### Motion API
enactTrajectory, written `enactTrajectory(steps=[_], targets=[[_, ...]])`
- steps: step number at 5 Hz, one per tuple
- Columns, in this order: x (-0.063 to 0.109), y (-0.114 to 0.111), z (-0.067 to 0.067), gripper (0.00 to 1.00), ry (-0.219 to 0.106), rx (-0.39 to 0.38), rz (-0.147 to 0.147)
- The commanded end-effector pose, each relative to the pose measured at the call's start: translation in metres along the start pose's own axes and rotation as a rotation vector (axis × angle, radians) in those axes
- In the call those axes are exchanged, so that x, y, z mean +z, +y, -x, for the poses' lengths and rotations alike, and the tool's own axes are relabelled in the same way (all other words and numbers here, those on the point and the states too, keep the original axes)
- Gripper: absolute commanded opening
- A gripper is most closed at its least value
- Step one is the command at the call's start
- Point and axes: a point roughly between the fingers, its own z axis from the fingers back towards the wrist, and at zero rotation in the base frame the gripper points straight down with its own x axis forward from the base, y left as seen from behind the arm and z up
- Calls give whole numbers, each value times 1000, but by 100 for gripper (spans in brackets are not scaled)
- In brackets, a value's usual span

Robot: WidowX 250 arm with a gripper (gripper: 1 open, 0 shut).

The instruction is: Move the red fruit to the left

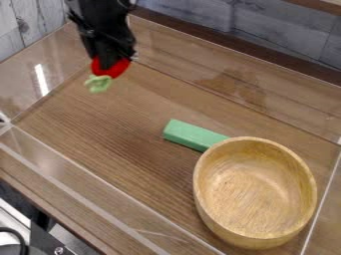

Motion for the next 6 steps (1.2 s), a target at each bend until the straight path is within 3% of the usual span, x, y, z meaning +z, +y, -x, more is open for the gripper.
enactTrajectory(steps=[1,3,6], targets=[[3,17,-7,0,-22,31,-27],[-19,38,-6,0,12,85,-35],[-27,37,4,0,39,68,-7]])
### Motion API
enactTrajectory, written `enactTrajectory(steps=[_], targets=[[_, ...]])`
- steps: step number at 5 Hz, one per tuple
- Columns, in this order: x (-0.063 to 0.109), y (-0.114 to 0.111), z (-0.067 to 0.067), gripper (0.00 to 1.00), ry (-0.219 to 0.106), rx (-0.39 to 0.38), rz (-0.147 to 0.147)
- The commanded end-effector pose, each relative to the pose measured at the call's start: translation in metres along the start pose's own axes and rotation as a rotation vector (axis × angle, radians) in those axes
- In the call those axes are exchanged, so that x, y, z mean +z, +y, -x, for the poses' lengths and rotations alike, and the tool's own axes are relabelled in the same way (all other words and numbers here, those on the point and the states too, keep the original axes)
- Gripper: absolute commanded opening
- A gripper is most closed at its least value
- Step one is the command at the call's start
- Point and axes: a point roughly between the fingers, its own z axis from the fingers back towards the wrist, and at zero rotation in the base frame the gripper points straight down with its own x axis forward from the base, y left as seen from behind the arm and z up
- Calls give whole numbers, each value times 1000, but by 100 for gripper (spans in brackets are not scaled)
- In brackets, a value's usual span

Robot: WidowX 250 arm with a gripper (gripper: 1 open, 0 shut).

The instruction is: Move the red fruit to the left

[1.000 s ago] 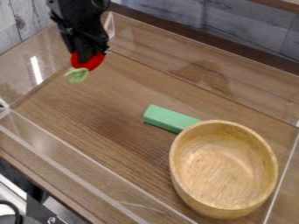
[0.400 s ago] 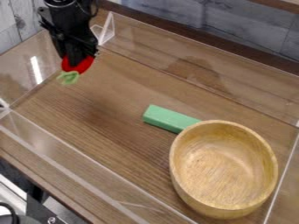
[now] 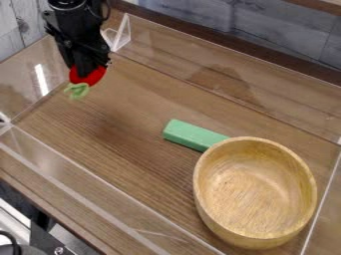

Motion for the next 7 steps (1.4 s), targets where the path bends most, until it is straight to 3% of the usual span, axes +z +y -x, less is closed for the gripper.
enactTrajectory(steps=[1,2,4,7], targets=[[-5,13,-6,0,-26,-27,-6],[-17,19,-7,0,-25,-61,11],[-33,25,-26,0,-5,4,22],[-37,36,-21,0,10,88,46]])
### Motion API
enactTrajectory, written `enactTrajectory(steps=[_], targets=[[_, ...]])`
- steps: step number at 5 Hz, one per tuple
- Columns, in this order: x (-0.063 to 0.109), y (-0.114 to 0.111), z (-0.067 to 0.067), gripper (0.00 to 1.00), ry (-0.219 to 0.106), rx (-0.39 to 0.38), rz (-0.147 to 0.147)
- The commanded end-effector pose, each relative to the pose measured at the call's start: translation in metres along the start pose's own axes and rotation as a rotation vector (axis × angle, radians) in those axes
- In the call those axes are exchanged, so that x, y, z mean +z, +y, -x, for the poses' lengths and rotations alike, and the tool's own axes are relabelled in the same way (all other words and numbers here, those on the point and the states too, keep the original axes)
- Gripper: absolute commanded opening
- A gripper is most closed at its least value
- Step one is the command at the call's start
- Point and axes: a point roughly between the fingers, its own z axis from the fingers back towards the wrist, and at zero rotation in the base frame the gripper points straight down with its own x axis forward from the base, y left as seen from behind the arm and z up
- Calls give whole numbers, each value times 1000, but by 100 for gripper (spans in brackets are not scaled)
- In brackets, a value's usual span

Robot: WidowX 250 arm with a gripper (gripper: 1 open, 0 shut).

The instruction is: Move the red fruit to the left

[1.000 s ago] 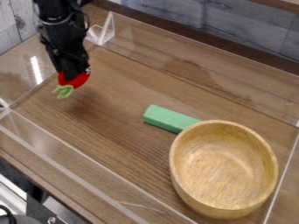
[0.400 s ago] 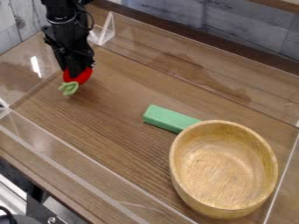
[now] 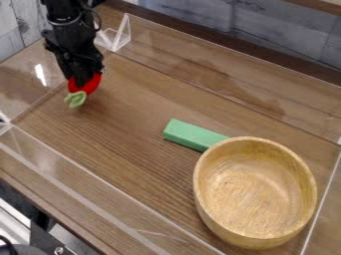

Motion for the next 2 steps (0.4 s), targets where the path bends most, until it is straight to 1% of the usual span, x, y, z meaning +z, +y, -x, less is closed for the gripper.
enactTrajectory(steps=[1,2], targets=[[11,13,-11,0,-42,33,-24],[20,16,-14,0,-46,1,-10]])
